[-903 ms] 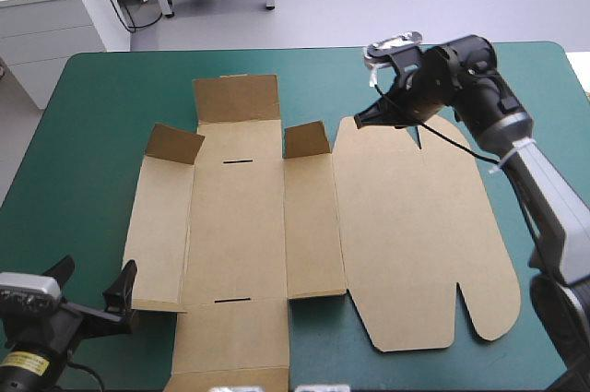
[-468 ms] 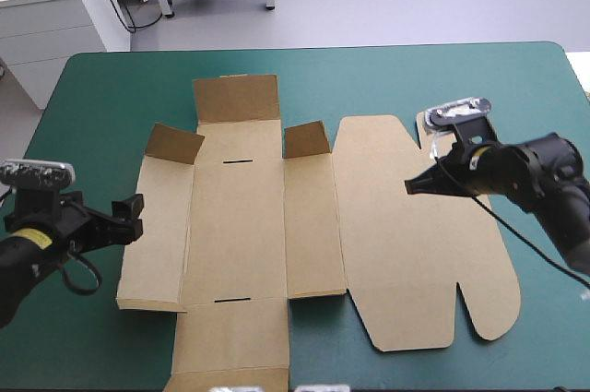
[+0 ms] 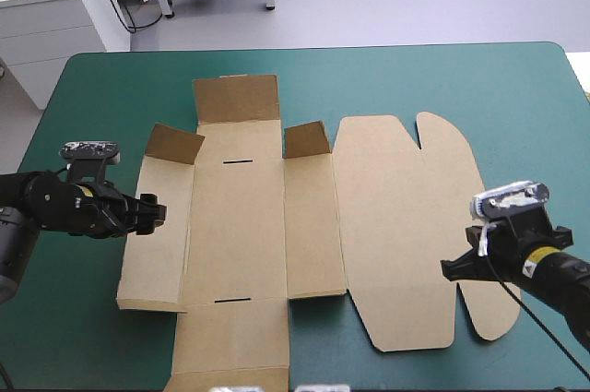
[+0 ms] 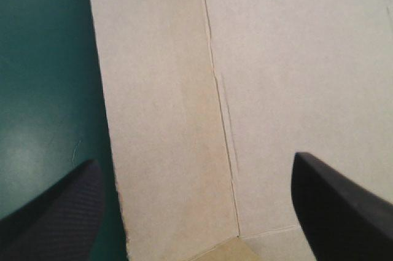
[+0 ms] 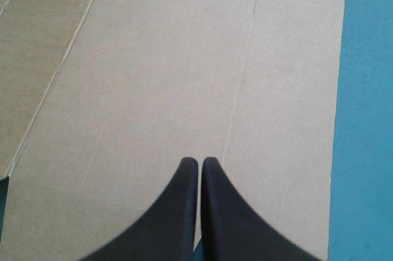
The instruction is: Fold the box
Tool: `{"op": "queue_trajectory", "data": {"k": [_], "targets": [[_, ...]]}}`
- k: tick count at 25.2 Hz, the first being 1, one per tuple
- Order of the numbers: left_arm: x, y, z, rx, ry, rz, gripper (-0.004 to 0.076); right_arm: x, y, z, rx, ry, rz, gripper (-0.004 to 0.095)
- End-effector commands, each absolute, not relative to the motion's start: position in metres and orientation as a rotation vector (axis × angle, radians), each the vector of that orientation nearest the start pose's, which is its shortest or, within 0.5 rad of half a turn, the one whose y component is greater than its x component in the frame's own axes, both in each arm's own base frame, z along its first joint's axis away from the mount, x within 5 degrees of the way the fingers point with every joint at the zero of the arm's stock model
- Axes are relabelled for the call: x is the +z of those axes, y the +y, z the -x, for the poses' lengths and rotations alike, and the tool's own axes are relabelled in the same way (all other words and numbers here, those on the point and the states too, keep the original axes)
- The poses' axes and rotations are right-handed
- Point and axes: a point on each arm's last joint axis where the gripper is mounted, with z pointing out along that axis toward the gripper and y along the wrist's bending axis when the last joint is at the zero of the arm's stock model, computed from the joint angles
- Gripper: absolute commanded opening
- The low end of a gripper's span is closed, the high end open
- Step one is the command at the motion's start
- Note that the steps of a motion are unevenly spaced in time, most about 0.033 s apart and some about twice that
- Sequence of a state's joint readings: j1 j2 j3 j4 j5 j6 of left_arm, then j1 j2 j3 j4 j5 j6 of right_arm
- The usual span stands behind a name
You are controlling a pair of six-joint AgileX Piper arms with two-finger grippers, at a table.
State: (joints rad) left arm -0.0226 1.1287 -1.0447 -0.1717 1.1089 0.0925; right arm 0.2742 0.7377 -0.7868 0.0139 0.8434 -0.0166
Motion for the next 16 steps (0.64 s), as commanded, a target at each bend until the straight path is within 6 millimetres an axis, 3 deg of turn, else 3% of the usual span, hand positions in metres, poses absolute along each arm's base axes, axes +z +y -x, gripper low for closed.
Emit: {"op": "queue_trajectory", "data": {"k": [1,9,12,16], "targets": [[0.332,-0.012,-0.214,-0.259,2.674,-0.007,0.0578,0.346,0.032,-0.113,0.176,2.15,0.283,0.0],[0.292,0.038,-0.218,-0.578,2.739,0.192,0.0578,0.339,0.027,-0.087,0.211,2.154,0.277,0.0],[0.274,0.052,-0.229,-0.682,2.773,0.242,0.0578,0.334,0.028,-0.082,0.25,2.167,0.27,0.0],[0.247,0.039,-0.24,-0.851,2.859,0.212,0.0578,0.332,0.029,-0.081,0.264,2.18,0.268,0.0]]}}
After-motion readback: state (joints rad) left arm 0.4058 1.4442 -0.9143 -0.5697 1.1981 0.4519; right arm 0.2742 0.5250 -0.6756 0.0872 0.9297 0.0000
